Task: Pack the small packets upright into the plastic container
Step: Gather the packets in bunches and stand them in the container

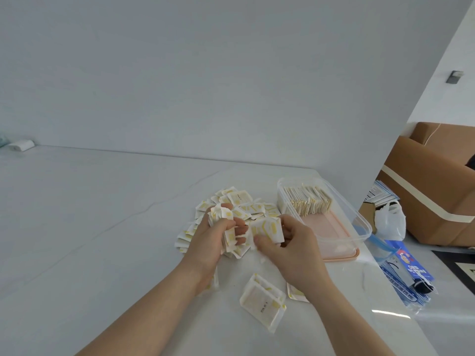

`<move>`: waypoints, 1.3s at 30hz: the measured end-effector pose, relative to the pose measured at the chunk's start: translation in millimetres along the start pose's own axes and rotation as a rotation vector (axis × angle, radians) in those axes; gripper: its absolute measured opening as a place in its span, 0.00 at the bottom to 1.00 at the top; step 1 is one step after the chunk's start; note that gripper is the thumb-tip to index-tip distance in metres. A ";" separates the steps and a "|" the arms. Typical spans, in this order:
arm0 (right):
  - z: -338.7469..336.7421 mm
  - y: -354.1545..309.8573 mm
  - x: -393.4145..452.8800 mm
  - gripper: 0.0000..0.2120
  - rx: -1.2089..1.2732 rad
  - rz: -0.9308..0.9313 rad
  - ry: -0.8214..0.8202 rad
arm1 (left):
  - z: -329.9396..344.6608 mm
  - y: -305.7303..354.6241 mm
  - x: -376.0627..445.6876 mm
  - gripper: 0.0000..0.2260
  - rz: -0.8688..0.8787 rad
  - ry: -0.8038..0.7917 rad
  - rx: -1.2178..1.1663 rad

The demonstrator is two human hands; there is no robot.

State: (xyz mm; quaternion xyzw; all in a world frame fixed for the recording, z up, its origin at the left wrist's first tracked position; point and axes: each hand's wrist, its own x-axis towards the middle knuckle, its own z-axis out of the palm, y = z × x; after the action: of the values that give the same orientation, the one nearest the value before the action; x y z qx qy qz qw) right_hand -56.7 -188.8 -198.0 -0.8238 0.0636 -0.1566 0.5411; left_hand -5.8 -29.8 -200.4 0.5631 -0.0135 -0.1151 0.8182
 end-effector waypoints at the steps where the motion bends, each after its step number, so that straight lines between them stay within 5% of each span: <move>1: 0.8 0.0 -0.4 0.07 0.004 -0.003 -0.009 | 1.4 -0.7 -1.8 0.14 -0.034 -0.034 0.001; 13: 7.8 -1.3 -5.4 0.16 0.099 -0.067 -0.019 | -2.1 -0.4 -6.1 0.12 -0.310 -0.263 -0.099; 18: -0.1 1.0 2.0 0.06 0.164 -0.023 0.064 | -0.8 -4.1 -3.8 0.13 -0.190 -0.191 0.033; 23: -7.2 -2.4 -0.1 0.06 0.177 0.124 -0.128 | -0.8 -6.5 -6.4 0.12 -0.086 -0.192 0.227; 29: -6.4 -6.9 0.0 0.22 0.356 0.202 -0.125 | 1.7 -3.2 -11.9 0.12 -0.133 -0.285 0.169; 34: 2.8 -4.1 -0.6 0.25 0.471 0.253 -0.071 | 5.5 -6.0 -15.1 0.11 -0.250 -0.413 0.191; 39: 1.0 -8.0 -1.5 0.14 0.503 0.258 -0.122 | 0.8 -8.0 -7.3 0.16 -0.338 -0.386 0.036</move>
State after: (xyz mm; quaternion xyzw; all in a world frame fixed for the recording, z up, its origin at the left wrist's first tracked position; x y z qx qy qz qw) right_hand -58.3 -184.3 -191.4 -0.6566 0.0942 -0.0474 0.7468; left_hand -14.4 -31.8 -206.7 0.5395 -0.0772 -0.3551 0.7595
